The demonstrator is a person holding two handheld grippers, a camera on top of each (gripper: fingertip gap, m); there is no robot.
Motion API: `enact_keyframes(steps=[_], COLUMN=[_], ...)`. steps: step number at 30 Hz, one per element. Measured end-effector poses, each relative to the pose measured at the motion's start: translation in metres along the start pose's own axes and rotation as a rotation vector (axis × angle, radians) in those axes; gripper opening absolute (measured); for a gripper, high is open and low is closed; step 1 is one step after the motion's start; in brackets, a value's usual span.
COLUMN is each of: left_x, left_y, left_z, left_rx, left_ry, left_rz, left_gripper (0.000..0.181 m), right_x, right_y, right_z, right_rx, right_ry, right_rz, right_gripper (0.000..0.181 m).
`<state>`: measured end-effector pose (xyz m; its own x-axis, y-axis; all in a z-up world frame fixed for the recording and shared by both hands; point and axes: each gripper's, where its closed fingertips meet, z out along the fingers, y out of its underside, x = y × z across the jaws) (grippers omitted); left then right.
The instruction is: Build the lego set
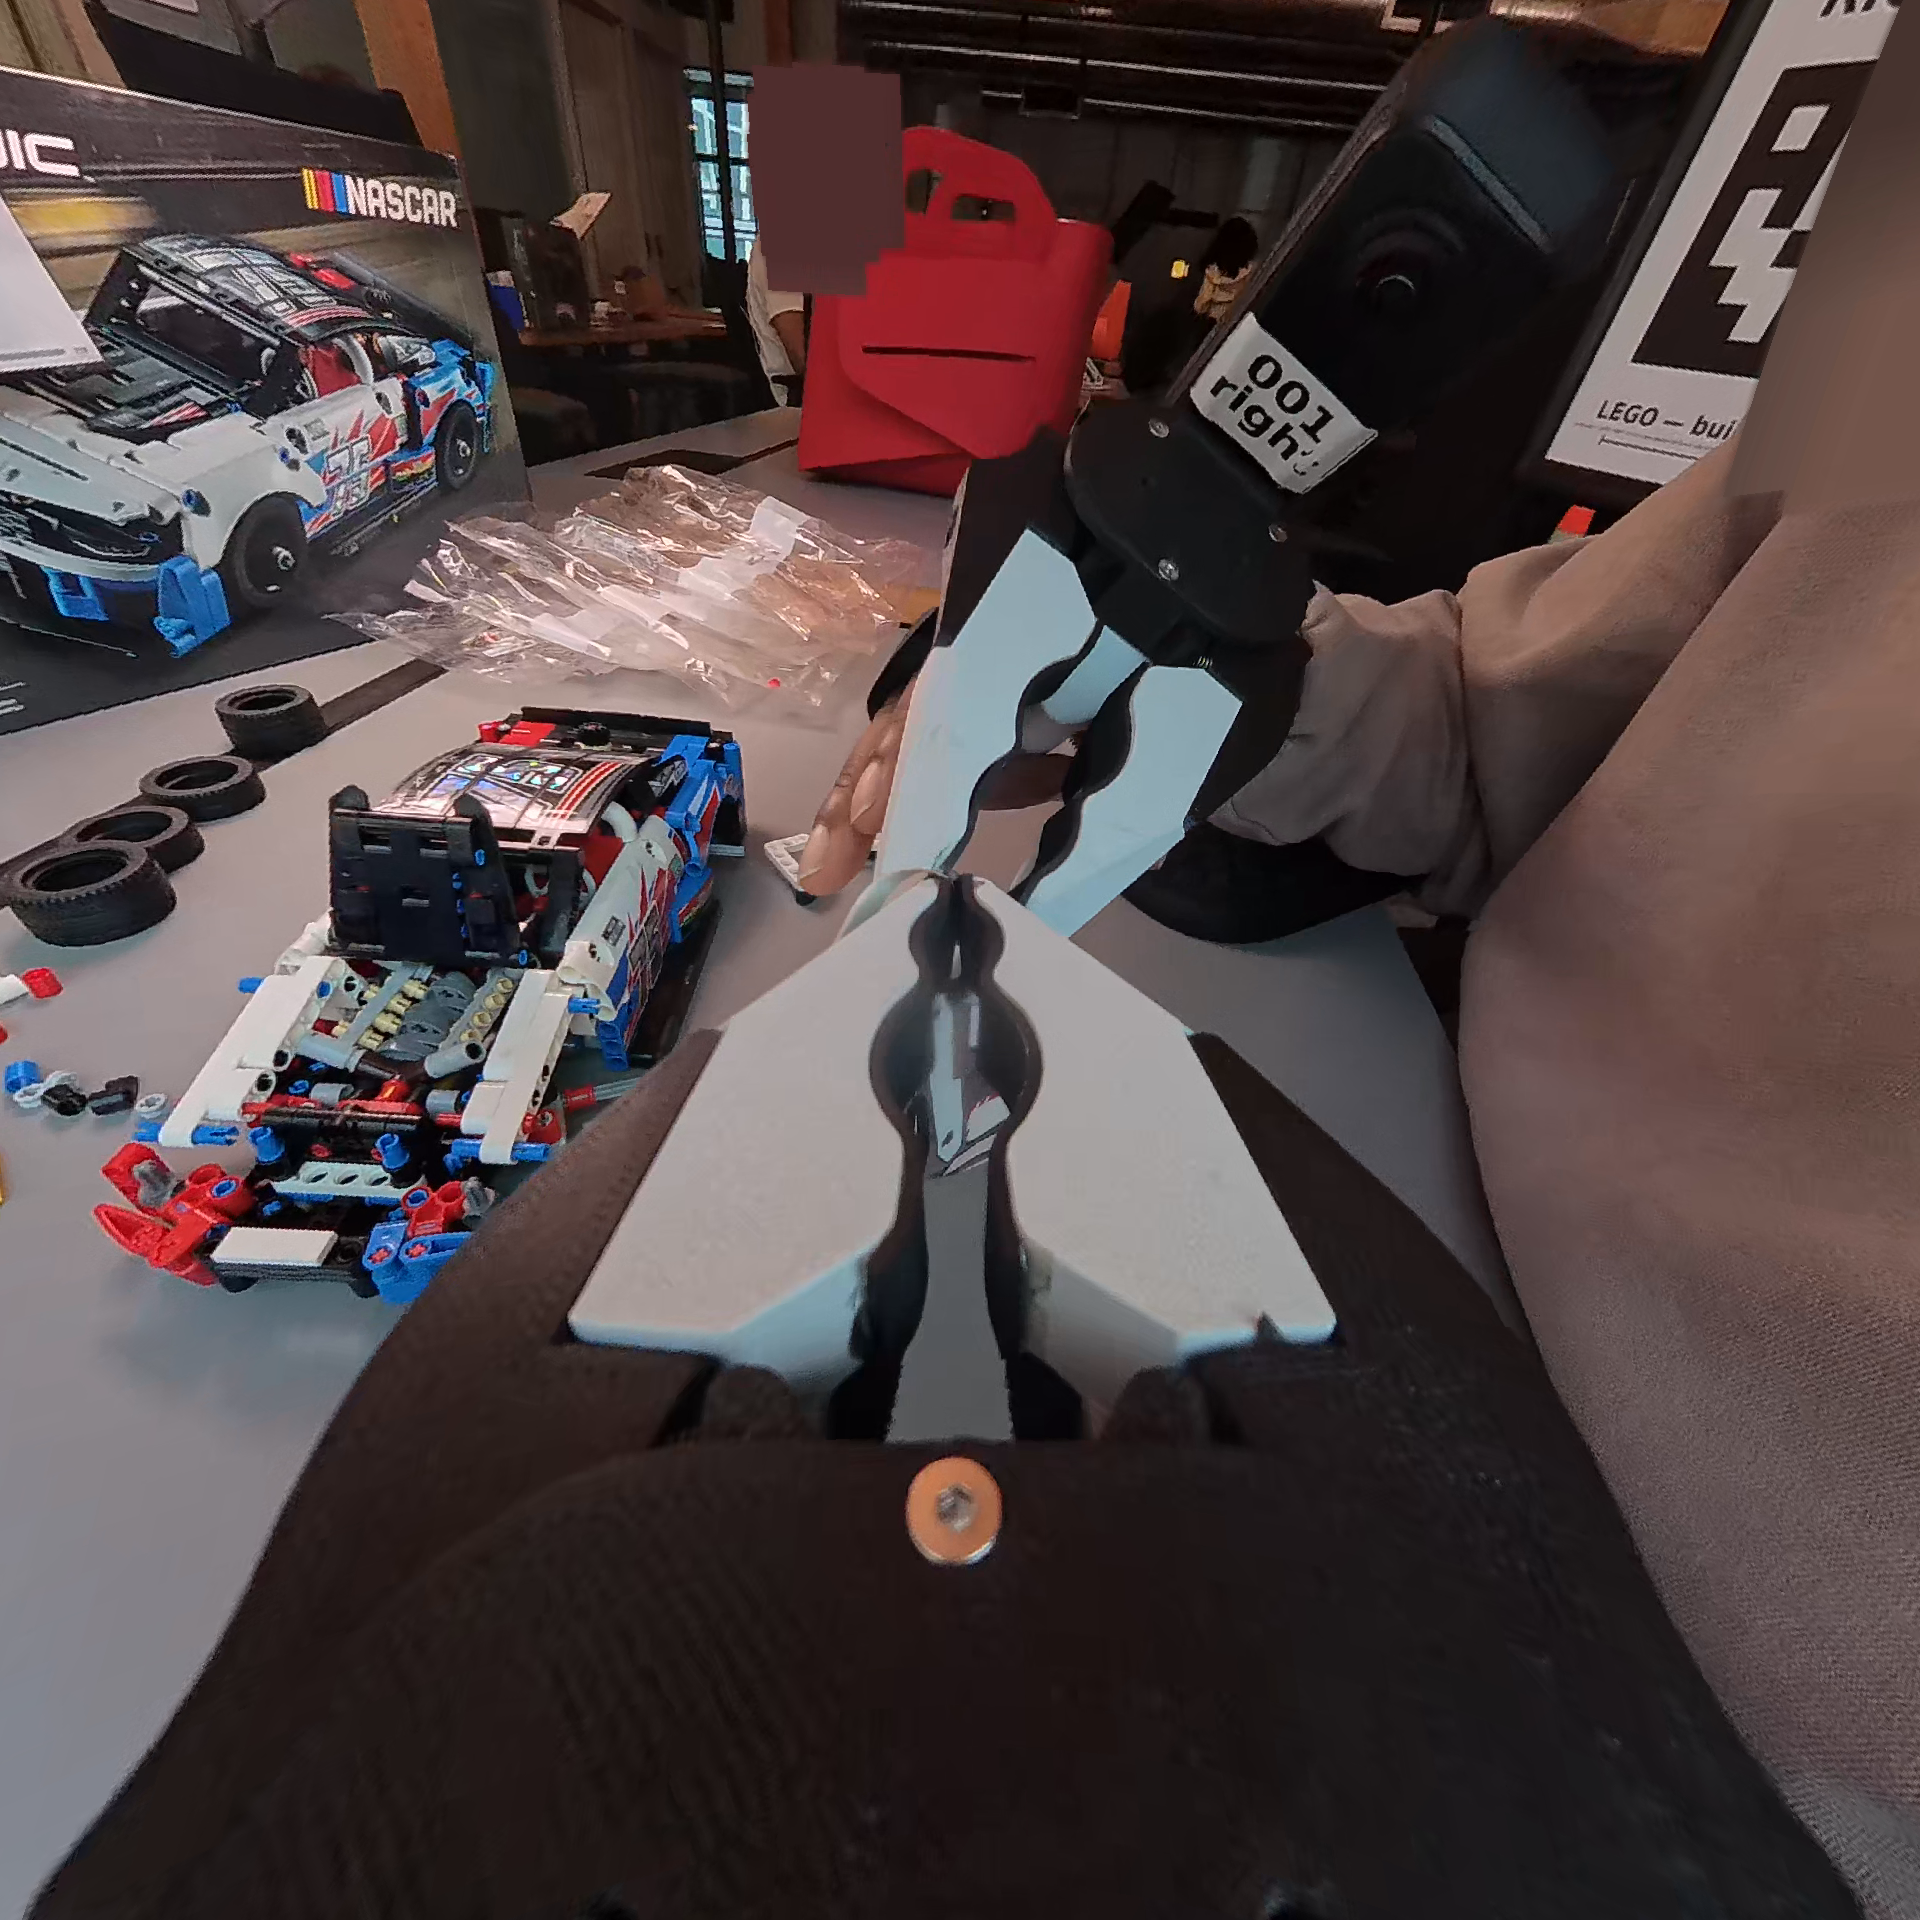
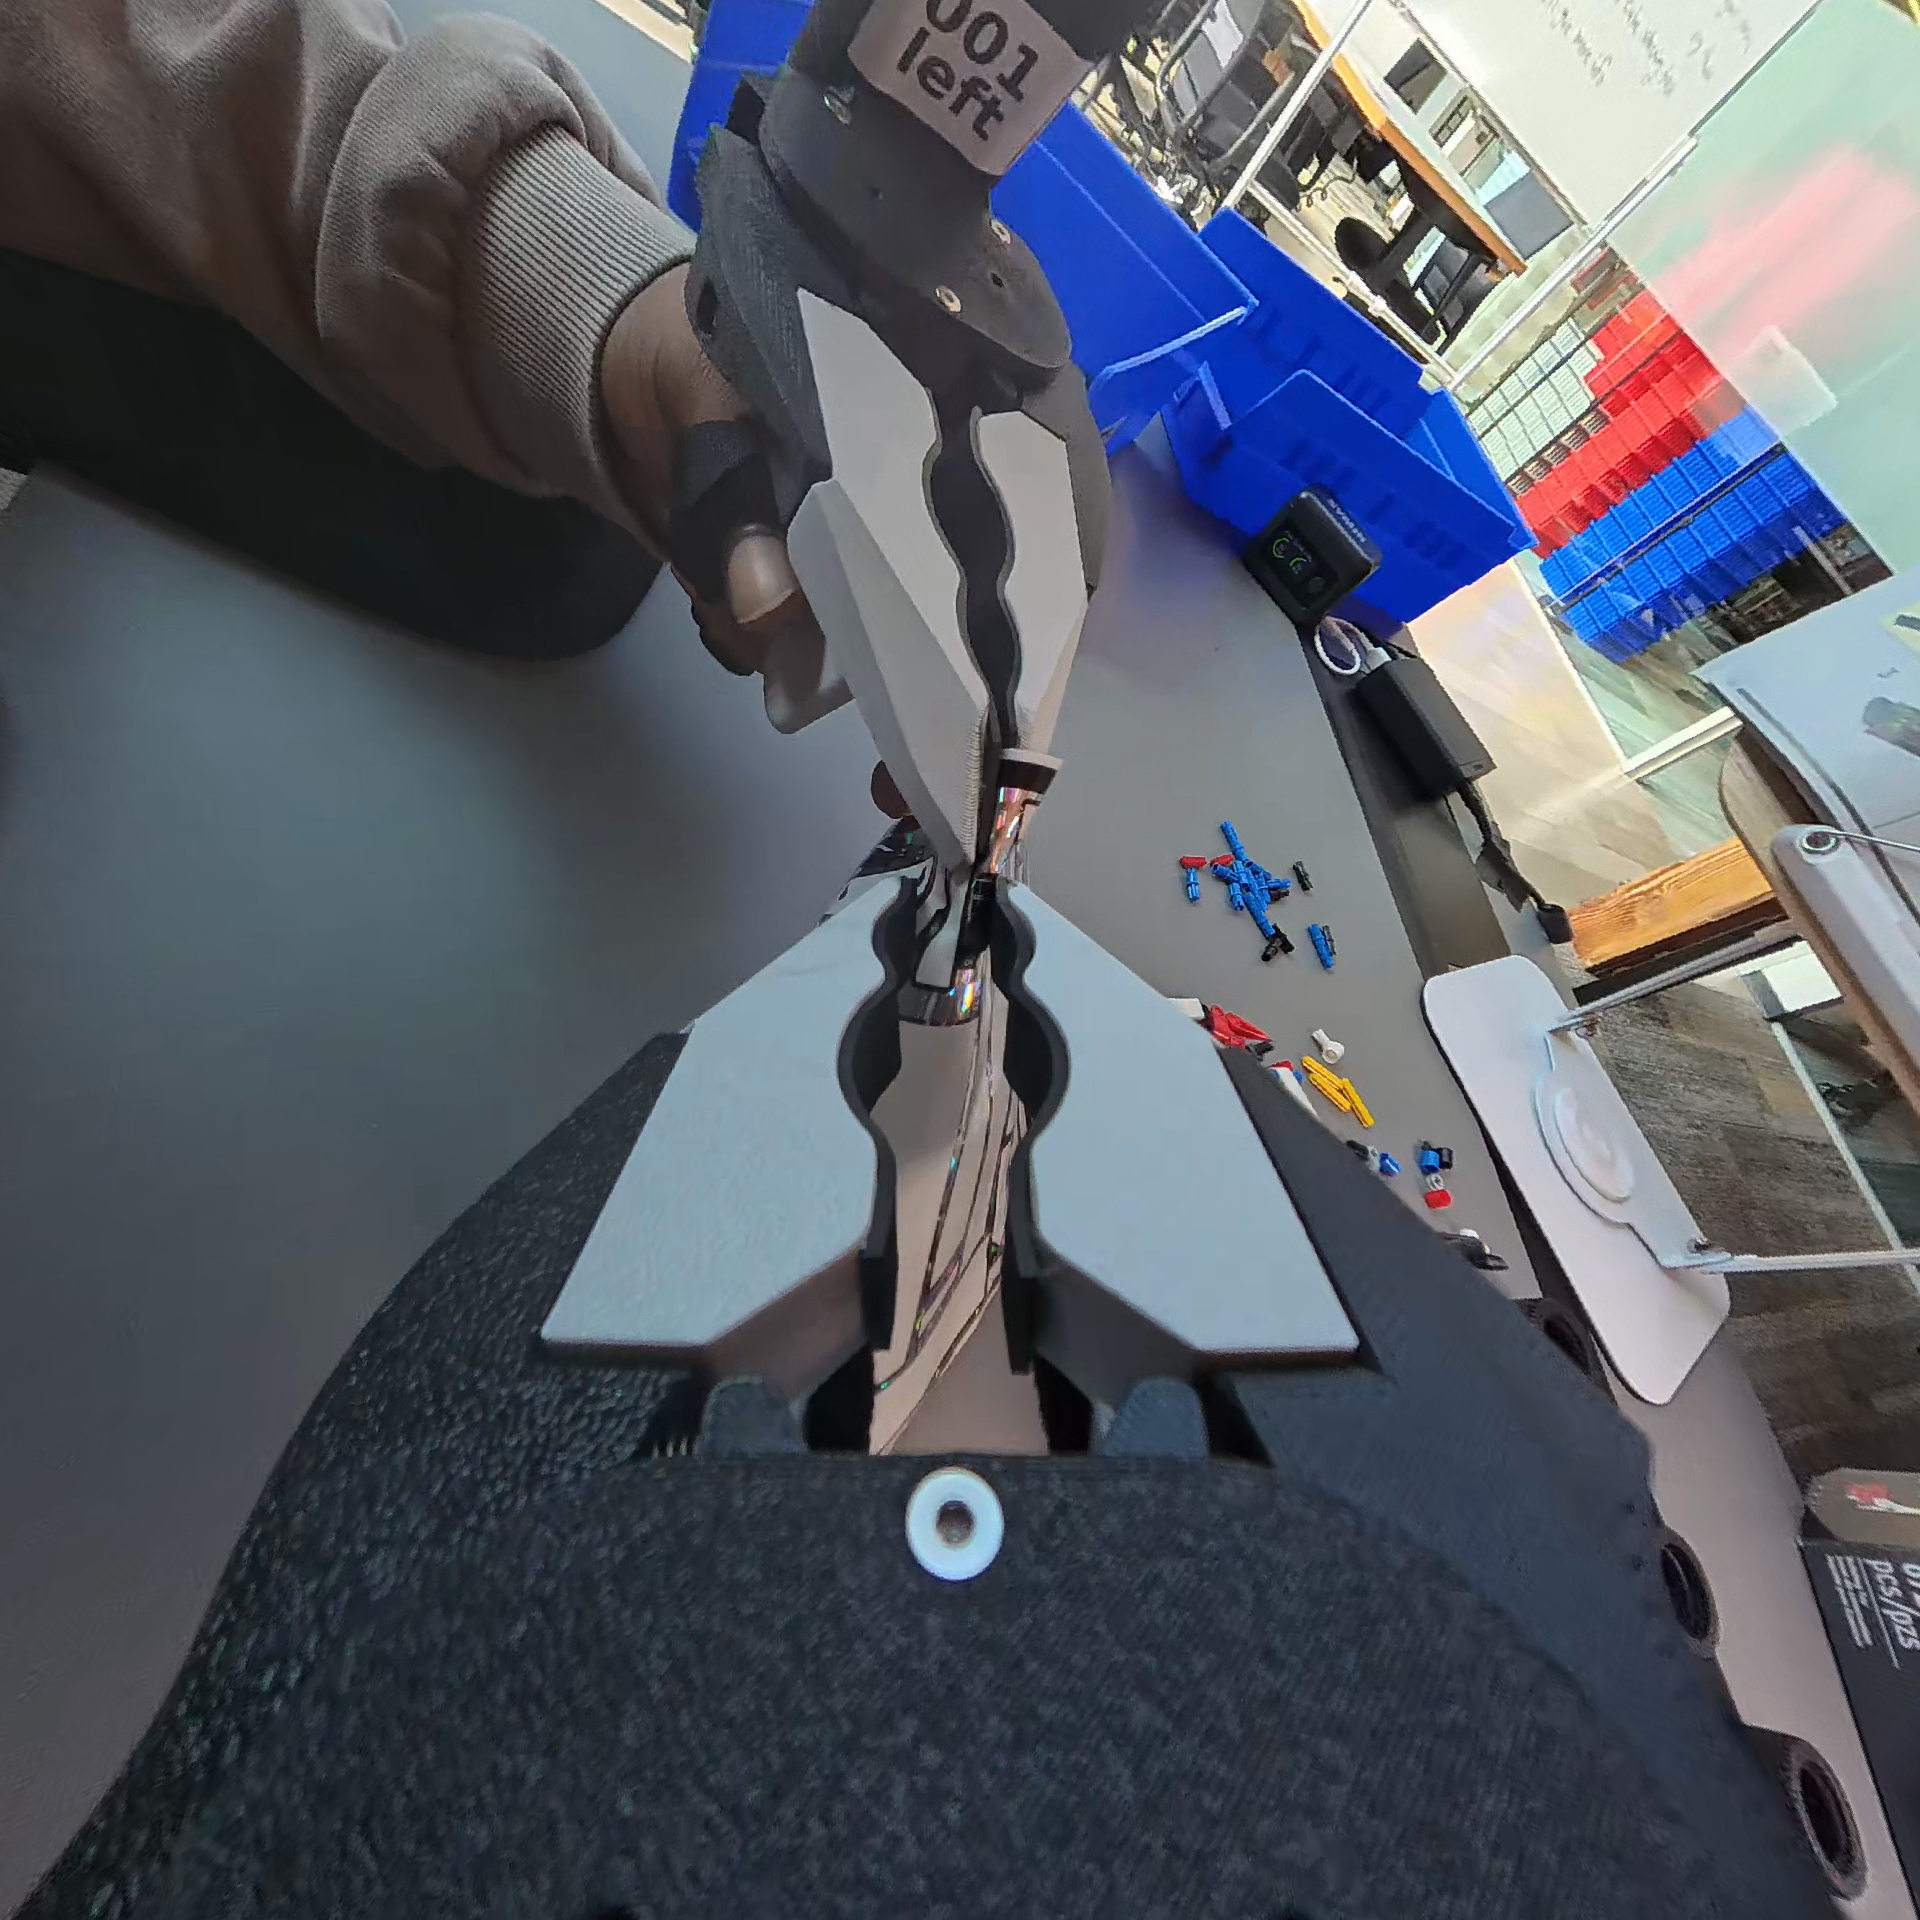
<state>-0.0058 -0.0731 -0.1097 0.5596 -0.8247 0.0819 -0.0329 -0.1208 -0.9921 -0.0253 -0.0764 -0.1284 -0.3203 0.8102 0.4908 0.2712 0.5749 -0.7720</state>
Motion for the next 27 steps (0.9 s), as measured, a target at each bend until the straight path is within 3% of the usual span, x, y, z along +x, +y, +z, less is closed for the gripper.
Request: enact_keyframes(steps=[9,14,27], left_x=[-0.007,-0.014,-0.011], left_y=[0.005,0.008,0.007], left_z=[0.000,-0.002,-0.001], left_rx=[-0.042,-0.058,-0.064], left_ry=[-0.063,-0.088,-0.097], left_rz=[0.049,0.014,0.065], left_gripper=[0.000,0.000,0.000], right_x=[0.007,0.017,0.009], right_y=[0.005,0.002,0.000], right_z=[-0.005,-0.008,-0.007], right_rx=[-0.016,-0.014,-0.011], right_ry=[0.016,0.105,0.067], right_rz=[0.048,-0.041,-0.044], right_gripper=[0.008,0.011,0.000])
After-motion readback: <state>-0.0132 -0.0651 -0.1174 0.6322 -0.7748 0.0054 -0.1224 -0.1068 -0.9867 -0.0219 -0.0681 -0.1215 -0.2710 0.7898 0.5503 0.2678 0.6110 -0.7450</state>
